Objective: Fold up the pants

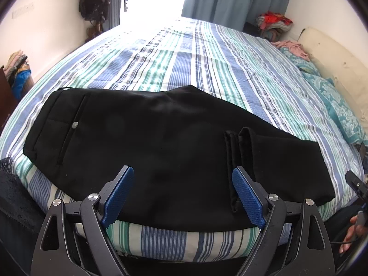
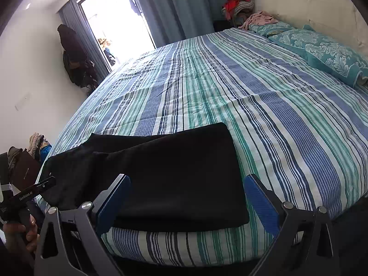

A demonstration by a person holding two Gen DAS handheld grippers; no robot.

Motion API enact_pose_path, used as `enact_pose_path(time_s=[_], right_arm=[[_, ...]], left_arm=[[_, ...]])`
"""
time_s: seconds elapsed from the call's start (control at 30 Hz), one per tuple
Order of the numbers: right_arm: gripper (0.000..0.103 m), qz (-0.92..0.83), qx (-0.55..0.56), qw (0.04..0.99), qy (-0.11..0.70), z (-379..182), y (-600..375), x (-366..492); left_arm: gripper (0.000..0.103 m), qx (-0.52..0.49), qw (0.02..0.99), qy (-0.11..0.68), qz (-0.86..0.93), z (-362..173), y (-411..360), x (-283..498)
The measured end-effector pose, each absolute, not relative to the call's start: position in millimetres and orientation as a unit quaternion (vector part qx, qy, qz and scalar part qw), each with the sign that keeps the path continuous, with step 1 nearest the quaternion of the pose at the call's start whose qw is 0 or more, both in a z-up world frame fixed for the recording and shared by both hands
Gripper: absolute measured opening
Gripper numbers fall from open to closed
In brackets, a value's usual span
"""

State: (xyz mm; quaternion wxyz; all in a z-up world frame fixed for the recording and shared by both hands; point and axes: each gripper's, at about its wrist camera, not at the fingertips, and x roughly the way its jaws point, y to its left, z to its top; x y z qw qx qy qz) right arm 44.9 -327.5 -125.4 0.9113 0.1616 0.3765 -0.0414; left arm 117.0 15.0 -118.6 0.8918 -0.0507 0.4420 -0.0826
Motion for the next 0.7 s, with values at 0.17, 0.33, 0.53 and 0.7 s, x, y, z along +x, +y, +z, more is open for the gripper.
enact_pose_path(time_s=[0.17, 0.33, 0.53, 0.7], right_arm=[[0.099, -0.044, 0.169, 0.910, 0.376, -125.0, -330.5, 43.8], [0.099, -0.046, 0.175, 0.909, 0.374, -123.9, -331.8, 43.5], [0.099, -0.044, 0.176, 0.910, 0.373, -123.7, -332.6, 43.0], [0.099, -0.047, 0.186, 0.908, 0.372, -125.0, -336.9, 43.6]], left_arm=[[0.089, -0.048, 0.893, 0.440, -0.084, -117.1, 13.9, 115.6], [0.089, -0.050, 0.894, 0.438, -0.082, -115.7, 16.1, 115.6], [0.089, -0.067, 0.888, 0.449, -0.073, -118.4, 26.8, 122.1], [0.089, -0.100, 0.880, 0.457, -0.085, -97.6, 61.9, 144.4]])
